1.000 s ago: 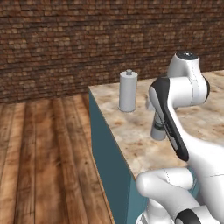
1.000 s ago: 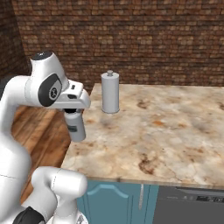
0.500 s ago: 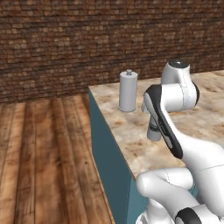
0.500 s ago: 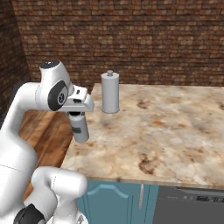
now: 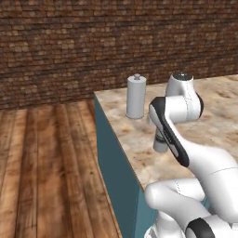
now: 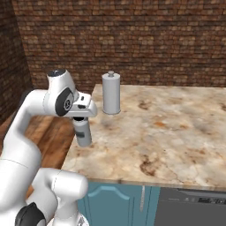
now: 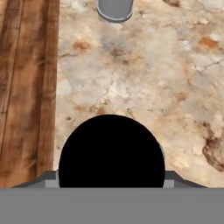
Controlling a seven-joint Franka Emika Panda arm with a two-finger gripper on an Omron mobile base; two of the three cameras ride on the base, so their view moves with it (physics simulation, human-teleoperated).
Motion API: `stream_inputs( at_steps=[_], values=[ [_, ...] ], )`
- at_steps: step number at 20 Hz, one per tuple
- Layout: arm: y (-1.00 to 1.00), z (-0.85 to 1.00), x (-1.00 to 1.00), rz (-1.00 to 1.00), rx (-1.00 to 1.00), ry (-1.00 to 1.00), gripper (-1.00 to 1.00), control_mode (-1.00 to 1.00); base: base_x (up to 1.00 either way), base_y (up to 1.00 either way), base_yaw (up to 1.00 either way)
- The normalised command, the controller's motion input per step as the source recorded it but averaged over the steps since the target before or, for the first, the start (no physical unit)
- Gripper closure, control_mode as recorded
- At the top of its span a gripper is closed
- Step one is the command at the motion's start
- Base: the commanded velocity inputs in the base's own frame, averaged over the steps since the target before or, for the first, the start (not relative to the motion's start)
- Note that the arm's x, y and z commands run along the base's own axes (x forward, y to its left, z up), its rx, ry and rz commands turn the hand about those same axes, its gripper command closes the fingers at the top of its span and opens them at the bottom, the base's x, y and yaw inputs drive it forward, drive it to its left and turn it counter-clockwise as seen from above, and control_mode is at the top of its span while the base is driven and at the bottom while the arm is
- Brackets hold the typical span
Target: Move the drinks to the dining counter.
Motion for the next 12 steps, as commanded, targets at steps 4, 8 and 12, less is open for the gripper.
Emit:
stream_inputs(
  at_steps=[4, 8, 12],
  values=[
    [0.00, -0.26, 0.29, 0.00, 0.00, 0.02, 1.00, -1.00, 0.00, 0.00, 0.00],
    [0.00, -0.25, 0.25, 0.00, 0.00, 0.01, 1.00, -1.00, 0.00, 0.00, 0.00],
    [0.00, -0.24, 0.18, 0.00, 0.00, 0.00, 1.00, -1.00, 0.00, 0.00, 0.00]
  ],
)
